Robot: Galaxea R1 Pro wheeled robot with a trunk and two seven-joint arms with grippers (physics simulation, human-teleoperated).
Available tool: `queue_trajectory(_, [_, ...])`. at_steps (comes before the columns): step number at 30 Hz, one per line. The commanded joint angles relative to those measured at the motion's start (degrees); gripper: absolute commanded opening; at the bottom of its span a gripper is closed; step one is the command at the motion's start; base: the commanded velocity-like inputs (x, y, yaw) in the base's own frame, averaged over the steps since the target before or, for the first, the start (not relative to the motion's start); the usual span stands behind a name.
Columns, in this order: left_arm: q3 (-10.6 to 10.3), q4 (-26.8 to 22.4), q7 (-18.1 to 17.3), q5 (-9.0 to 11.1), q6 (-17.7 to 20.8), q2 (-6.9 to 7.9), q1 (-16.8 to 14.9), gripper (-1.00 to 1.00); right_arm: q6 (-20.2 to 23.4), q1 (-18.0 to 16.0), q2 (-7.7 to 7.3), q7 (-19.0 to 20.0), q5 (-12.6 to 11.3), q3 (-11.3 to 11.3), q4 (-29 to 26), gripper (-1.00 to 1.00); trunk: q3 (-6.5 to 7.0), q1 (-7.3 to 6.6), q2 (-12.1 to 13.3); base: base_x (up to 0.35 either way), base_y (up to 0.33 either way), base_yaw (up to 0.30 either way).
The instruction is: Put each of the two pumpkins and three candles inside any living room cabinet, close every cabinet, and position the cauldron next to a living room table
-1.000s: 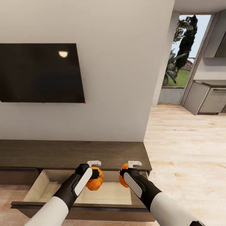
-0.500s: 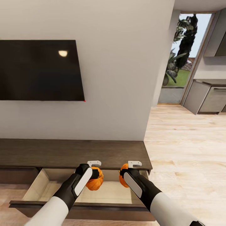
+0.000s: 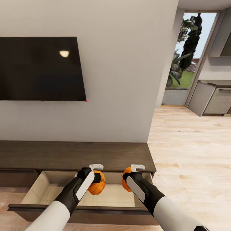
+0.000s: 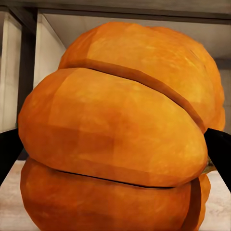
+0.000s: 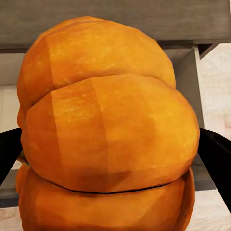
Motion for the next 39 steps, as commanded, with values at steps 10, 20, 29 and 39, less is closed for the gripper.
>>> queue_trajectory(10, [-0.31,-0.02,0.61,0.4,-0.01,-0.06,-0.05,-1.0,0.15,-0.07,-0.03,-0.55,-0.29,0.24,-0.07,-1.0,-1.86,2.2,-4.06,0.0,0.0,0.0])
queue_trajectory(20, [-0.34,-0.04,0.61,0.29,-0.02,-0.06,-0.05,-1.0,-0.05,-0.07,-0.03,-0.48,-0.4,0.24,0.12,-1.0,-3.65,4.4,-8.07,0.0,0.0,0.0])
queue_trajectory(29, [-0.34,-0.03,0.61,0.3,-0.01,-0.07,-0.05,-1.0,-0.37,-0.07,-0.11,-0.46,-0.46,0.24,0.24,-1.0,-5.27,6.37,-11.68,0.0,0.0,0.0])
queue_trajectory(39, [-0.32,-0.03,0.61,0.26,-2.02,-0.05,-0.05,-1.0,-0.49,-0.07,-0.03,-0.46,-0.44,0.24,0.31,-1.0,-7.06,8.57,-15.69,0.0,0.0,0.0])
